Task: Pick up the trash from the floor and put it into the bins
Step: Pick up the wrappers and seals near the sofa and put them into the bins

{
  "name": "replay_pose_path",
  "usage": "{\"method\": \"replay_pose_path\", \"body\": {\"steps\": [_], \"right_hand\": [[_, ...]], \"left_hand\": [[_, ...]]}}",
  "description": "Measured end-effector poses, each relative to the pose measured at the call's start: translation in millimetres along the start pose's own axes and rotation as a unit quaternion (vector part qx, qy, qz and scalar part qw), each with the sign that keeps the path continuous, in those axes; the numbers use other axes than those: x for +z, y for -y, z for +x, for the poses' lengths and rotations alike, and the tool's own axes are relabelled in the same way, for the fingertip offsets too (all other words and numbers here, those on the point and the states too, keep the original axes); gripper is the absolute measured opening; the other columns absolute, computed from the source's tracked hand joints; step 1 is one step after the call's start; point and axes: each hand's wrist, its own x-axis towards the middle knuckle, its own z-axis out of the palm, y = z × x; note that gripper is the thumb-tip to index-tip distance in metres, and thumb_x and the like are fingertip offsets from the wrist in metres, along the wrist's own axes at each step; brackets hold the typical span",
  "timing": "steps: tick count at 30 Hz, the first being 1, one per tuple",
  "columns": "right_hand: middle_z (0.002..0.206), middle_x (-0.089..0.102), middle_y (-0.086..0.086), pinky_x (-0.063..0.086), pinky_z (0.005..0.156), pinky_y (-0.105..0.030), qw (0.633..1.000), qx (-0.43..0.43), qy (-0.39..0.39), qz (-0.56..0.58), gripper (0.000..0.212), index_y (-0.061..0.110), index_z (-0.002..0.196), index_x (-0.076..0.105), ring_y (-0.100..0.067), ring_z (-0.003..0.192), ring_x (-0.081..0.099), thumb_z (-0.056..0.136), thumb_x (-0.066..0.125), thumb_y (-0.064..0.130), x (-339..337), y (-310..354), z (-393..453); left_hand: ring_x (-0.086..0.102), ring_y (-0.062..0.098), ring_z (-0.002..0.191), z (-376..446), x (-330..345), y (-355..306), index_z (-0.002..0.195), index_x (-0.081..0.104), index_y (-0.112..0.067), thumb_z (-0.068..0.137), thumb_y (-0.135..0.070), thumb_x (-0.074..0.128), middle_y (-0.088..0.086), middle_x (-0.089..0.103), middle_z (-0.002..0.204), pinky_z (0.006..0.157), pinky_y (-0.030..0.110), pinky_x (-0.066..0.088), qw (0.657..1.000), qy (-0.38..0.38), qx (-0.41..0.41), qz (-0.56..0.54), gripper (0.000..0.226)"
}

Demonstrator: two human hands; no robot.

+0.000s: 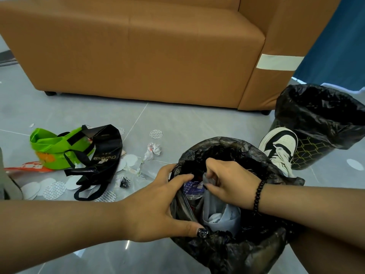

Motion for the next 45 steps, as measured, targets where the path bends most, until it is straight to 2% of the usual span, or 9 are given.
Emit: {"method": "replay_pose_path", "body": {"steps": [7, 14, 18, 24, 28, 32, 36, 42, 45], "right_hand": [[0.085, 0.061, 0.003, 0.046, 0.066, -0.025, 0.979, -0.008, 0.192, -0.072, 0.019, 0.021, 0.081, 0.049, -0.015, 0.079, 0.058, 0.083, 0.067, 0.024, 10, -8, 0], [0.09, 0.066, 0.002, 0.043, 0.07, -0.014, 0.975, 0.024, 0.217, -0.044, 0.01, 0.013, 0.092, 0.065, -0.011, 0.082, 0.059, 0.086, 0.064, 0.021, 3, -6, 7], [0.084, 0.067, 0.015, 0.038, 0.066, 0.004, 0.982, 0.056, 0.182, 0.013, 0.012, 0.016, 0.095, 0.071, 0.011, 0.082, 0.057, 0.085, 0.065, 0.015, -20, -7, 8], [0.062, 0.058, 0.038, 0.043, 0.063, -0.002, 0.991, 0.065, 0.087, 0.082, 0.007, 0.02, 0.089, 0.071, 0.017, 0.067, 0.057, 0.085, 0.067, 0.017, -56, 10, 4], [0.092, 0.072, 0.007, 0.055, 0.067, -0.02, 0.976, 0.067, 0.087, 0.189, 0.008, 0.018, 0.089, 0.072, -0.004, 0.07, 0.066, 0.081, 0.073, 0.017, -69, 26, 2], [0.094, 0.065, 0.017, 0.05, 0.068, -0.011, 0.99, 0.051, 0.102, 0.086, 0.017, 0.028, 0.091, 0.068, -0.002, 0.083, 0.065, 0.078, 0.076, 0.02, -58, 32, 1], [0.09, 0.057, 0.022, 0.045, 0.065, -0.005, 0.992, 0.075, 0.089, 0.042, 0.02, 0.026, 0.099, 0.068, -0.002, 0.087, 0.06, 0.081, 0.073, 0.017, -53, 34, 7], [0.133, 0.043, 0.004, 0.041, 0.101, -0.026, 0.988, 0.101, 0.039, -0.106, 0.043, 0.021, 0.127, 0.051, -0.016, 0.125, 0.043, 0.088, 0.056, 0.006, -48, 42, 22], [0.139, 0.039, 0.001, 0.037, 0.106, -0.031, 0.982, -0.025, -0.014, -0.185, 0.045, 0.017, 0.13, 0.048, -0.02, 0.13, 0.036, 0.087, 0.056, 0.013, -33, 64, 32]], "left_hand": [[0.023, -0.013, 0.117, 2, 1, 1, 0.143, 0.006, -0.053, 0.065, -0.067, 0.068, -0.042, -0.004, 0.118, 0.076, -0.016, 0.013, 1.0, 0.003, -0.001, -0.003, 0.1], [0.026, -0.011, 0.121, 6, 3, 2, 0.143, 0.01, -0.051, 0.064, -0.066, 0.071, -0.038, -0.002, 0.131, 0.082, -0.012, 0.017, 1.0, -0.01, -0.006, -0.015, 0.101], [0.023, -0.007, 0.127, 14, 3, 1, 0.146, 0.011, -0.046, 0.063, -0.068, 0.069, -0.034, -0.002, 0.136, 0.101, 0.006, 0.023, 0.999, -0.028, -0.013, -0.012, 0.104], [0.034, 0.005, 0.129, 34, -1, 3, 0.146, 0.019, -0.042, 0.059, -0.072, 0.065, -0.015, 0.016, 0.144, 0.105, 0.017, 0.027, 0.994, -0.097, -0.032, -0.025, 0.104], [0.041, 0.013, 0.127, 36, -6, 14, 0.142, 0.022, -0.05, 0.064, -0.056, 0.073, -0.007, 0.027, 0.142, 0.109, 0.028, 0.036, 0.98, -0.13, -0.04, -0.148, 0.094], [0.058, 0.005, 0.11, 17, -18, 23, 0.139, 0.021, -0.053, 0.087, -0.035, 0.064, -0.015, 0.031, 0.14, 0.084, 0.014, 0.048, 0.967, -0.121, -0.05, -0.218, 0.07], [0.057, 0.016, 0.112, -6, -28, 48, 0.148, 0.023, -0.034, 0.092, -0.039, 0.056, -0.004, 0.033, 0.147, 0.092, 0.028, 0.047, 0.964, -0.161, -0.135, -0.16, 0.065], [0.055, 0.015, 0.109, -45, -39, 91, 0.143, 0.034, -0.017, 0.089, -0.037, 0.06, 0.0, 0.045, 0.14, 0.09, 0.024, 0.042, 0.955, -0.176, -0.215, -0.108, 0.063], [0.056, 0.018, 0.112, -60, -40, 102, 0.141, 0.035, -0.016, 0.091, -0.032, 0.059, -0.003, 0.05, 0.127, 0.092, 0.027, 0.045, 0.953, -0.163, -0.229, -0.118, 0.057]]}}
